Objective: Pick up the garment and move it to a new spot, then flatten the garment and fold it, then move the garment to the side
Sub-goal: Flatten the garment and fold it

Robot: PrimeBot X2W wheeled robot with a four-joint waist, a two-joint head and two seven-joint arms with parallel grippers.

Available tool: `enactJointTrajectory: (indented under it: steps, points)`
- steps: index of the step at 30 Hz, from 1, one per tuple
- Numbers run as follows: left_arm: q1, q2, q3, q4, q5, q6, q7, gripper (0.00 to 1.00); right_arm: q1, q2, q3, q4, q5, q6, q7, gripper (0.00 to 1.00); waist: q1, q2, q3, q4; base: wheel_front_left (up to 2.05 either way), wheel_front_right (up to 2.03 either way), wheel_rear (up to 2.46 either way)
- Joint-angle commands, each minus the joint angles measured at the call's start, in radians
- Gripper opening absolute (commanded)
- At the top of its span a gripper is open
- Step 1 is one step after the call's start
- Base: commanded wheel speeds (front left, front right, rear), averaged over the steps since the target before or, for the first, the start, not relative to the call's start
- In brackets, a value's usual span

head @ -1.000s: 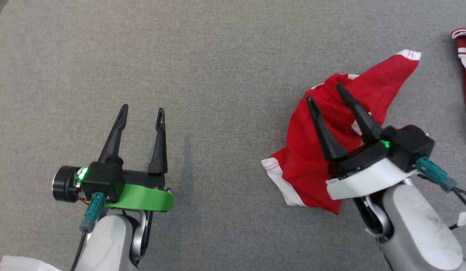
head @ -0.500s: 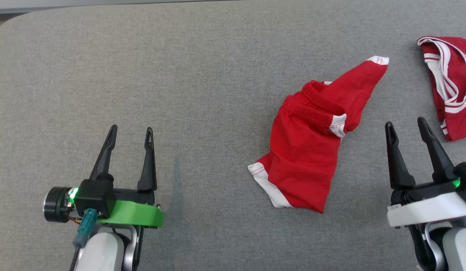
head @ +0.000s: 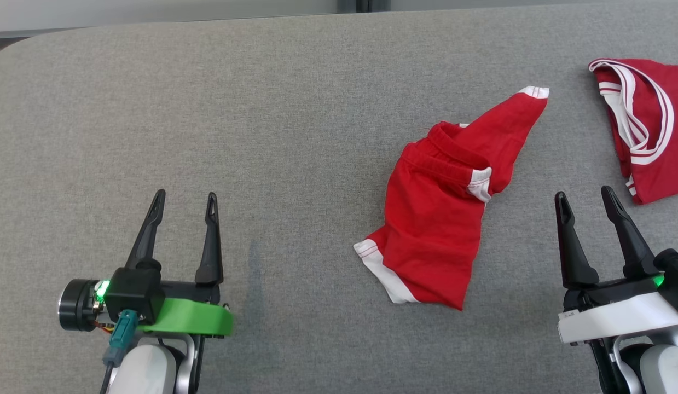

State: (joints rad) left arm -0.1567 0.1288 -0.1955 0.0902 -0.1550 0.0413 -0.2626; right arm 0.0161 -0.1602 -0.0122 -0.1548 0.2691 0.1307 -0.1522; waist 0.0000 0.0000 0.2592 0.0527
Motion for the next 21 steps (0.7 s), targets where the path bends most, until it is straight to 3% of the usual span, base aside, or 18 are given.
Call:
enactJointTrajectory:
  steps: [1, 11, 21]
  points:
    - [-0.001, 0.007, 0.0, -0.003, -0.002, 0.005, -0.003, 1.0, 0.002, -0.002, -0.002, -0.005, -0.004, 0.0, 0.0, 1.0, 0.0, 0.0, 0.001, 0.0, 0.0, 0.0, 0.0]
    - [-0.032, -0.001, -0.012, -0.013, -0.004, 0.004, -0.003, 1.0, -0.04, -0.04, 0.043, 0.02, 0.0, 0.0, 0.048, 1.0, 0.0, 0.0, 0.032, 0.026, 0.0, 0.0, 0.0]
    - [-0.08, -0.028, -0.033, -0.011, -0.007, -0.012, -0.003, 1.0, -0.205, -0.095, 0.185, 0.215, 0.044, 0.0, 0.062, 1.0, 0.0, 0.0, 0.092, 0.079, 0.0, 0.0, 0.0]
